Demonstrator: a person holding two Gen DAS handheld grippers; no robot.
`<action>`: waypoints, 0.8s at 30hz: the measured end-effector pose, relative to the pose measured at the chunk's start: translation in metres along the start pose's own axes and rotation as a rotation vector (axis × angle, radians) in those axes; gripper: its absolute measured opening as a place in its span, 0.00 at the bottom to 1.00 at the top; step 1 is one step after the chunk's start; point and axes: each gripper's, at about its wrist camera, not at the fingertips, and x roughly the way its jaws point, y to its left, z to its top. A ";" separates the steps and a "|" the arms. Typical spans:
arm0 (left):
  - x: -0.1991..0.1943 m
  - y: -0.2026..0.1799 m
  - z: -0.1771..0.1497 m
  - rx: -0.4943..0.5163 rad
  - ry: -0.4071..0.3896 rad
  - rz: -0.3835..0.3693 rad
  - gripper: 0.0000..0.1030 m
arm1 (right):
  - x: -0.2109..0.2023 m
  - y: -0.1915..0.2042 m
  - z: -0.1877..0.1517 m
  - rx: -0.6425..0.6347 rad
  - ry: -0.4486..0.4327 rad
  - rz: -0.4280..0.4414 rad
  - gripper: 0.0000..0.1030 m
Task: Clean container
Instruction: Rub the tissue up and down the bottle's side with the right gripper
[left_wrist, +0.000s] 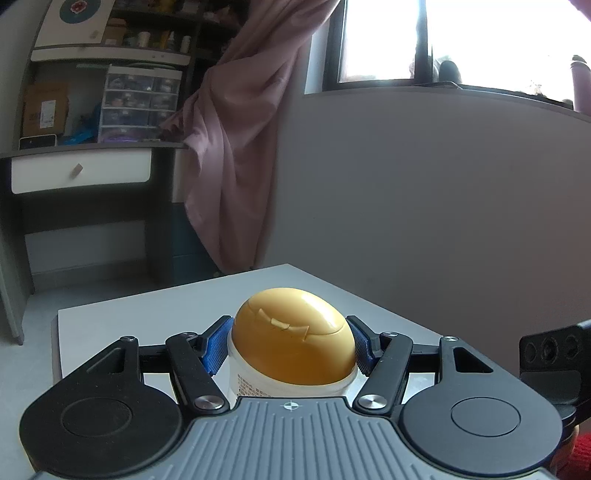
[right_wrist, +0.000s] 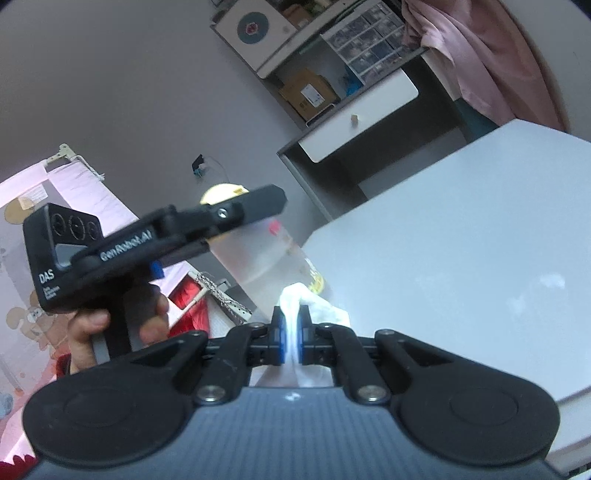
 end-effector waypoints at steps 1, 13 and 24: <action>0.001 0.001 0.001 0.000 0.001 0.000 0.63 | 0.001 -0.001 0.000 0.001 0.007 -0.008 0.06; -0.004 -0.001 -0.007 0.015 0.001 -0.005 0.63 | -0.011 0.026 0.011 -0.073 -0.061 0.026 0.06; -0.005 -0.001 -0.009 0.006 -0.003 -0.006 0.63 | -0.004 0.036 0.013 -0.108 -0.067 0.049 0.05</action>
